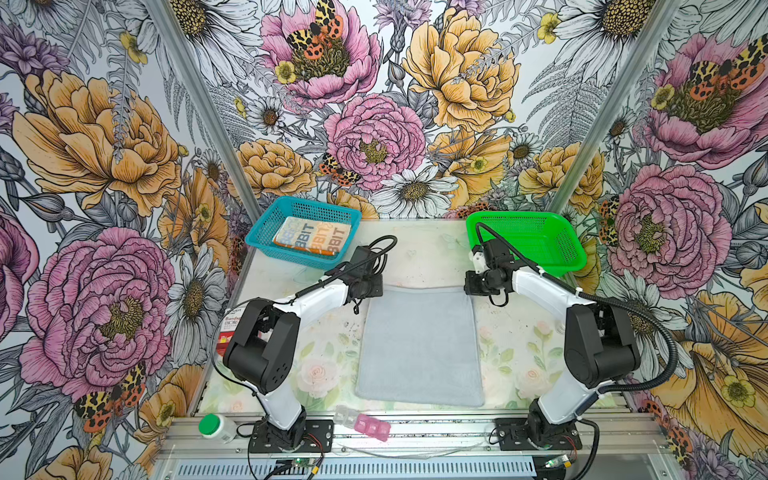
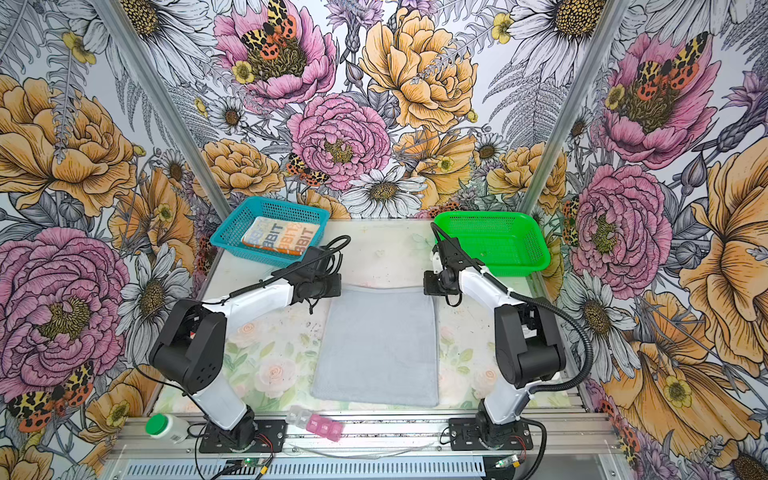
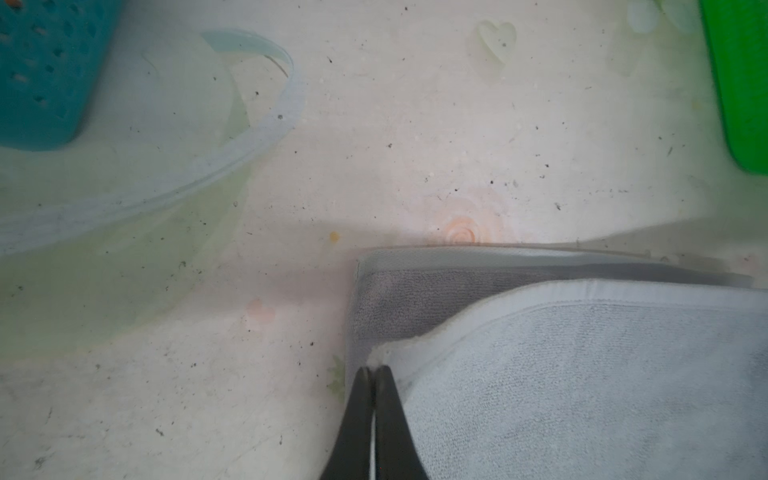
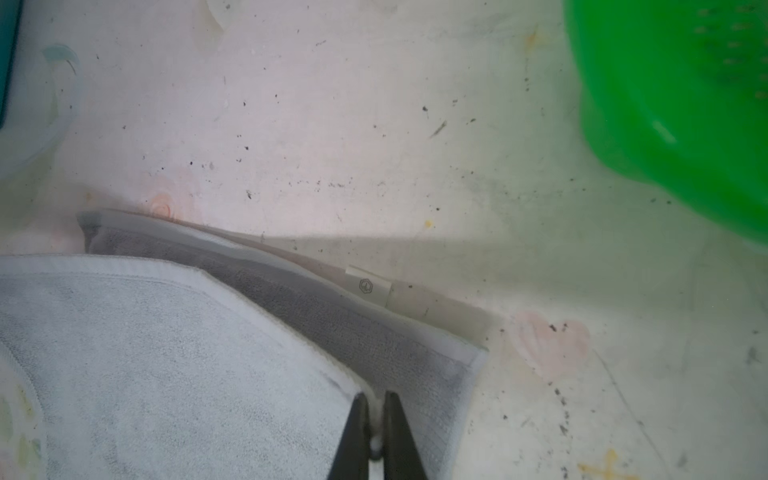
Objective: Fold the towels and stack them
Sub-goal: 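Pinch the far folded edge of the grey towel with both grippers, then fold the far edge over toward the robot with both grippers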
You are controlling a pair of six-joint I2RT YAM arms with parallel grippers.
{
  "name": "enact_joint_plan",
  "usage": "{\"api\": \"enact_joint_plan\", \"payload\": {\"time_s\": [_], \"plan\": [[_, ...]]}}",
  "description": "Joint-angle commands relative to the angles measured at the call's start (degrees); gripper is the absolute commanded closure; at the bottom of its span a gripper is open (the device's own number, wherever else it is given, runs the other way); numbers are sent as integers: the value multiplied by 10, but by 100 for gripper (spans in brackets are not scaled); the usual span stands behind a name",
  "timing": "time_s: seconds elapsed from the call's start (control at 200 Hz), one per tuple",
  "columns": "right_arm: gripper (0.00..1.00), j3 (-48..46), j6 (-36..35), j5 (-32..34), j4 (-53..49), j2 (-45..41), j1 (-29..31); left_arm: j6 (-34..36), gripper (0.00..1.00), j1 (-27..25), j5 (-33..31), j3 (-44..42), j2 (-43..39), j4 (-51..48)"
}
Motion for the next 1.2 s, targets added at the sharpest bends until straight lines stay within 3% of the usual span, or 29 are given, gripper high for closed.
{"api": "enact_joint_plan", "payload": {"time_s": [0.0,0.255,0.59,0.896,1.196], "plan": [[100,-11,4,24,-20,-38,3,18,100,-5,-11,7,-30,-3],[100,-14,7,63,-44,-63,3,35,100,-7,-12,61,-13,-26],[100,10,-15,106,-45,2,0,47,100,-8,-13,122,72,-24],[100,29,-24,116,-45,3,-2,51,100,-2,-20,128,74,-12],[100,47,-33,143,-41,58,-2,50,100,11,-9,124,141,5]]}}
